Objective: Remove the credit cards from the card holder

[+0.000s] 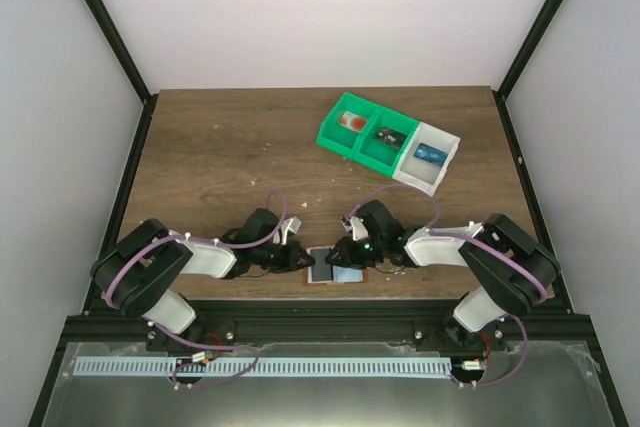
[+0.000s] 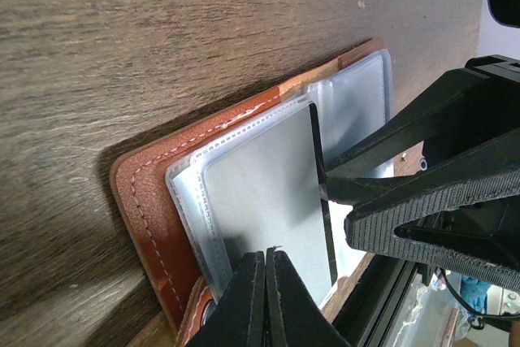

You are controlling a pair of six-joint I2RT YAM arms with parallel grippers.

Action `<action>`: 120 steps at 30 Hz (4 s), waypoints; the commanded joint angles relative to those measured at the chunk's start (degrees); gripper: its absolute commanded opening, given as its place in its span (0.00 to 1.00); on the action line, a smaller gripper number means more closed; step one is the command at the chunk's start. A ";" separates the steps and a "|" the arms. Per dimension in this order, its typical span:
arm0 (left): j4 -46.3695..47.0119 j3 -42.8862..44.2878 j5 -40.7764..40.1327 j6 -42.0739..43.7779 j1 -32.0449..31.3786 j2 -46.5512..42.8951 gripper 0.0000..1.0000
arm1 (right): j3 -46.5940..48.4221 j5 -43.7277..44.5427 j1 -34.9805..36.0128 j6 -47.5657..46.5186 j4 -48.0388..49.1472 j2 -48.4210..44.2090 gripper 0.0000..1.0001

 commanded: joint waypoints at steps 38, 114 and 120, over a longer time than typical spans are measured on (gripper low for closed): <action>-2.33 -2.91 -1.28 -4.32 -0.44 -5.09 0.22 | -2.55 -0.32 0.55 7.61 4.74 -0.64 0.22; -4.29 -3.55 -3.44 -1.72 -0.76 -1.50 0.00 | -4.55 -3.34 -1.51 5.51 9.55 -1.66 0.16; -3.77 -3.82 -3.27 -1.96 -0.78 -1.60 0.00 | -3.73 -0.64 -0.46 5.73 8.15 0.70 0.16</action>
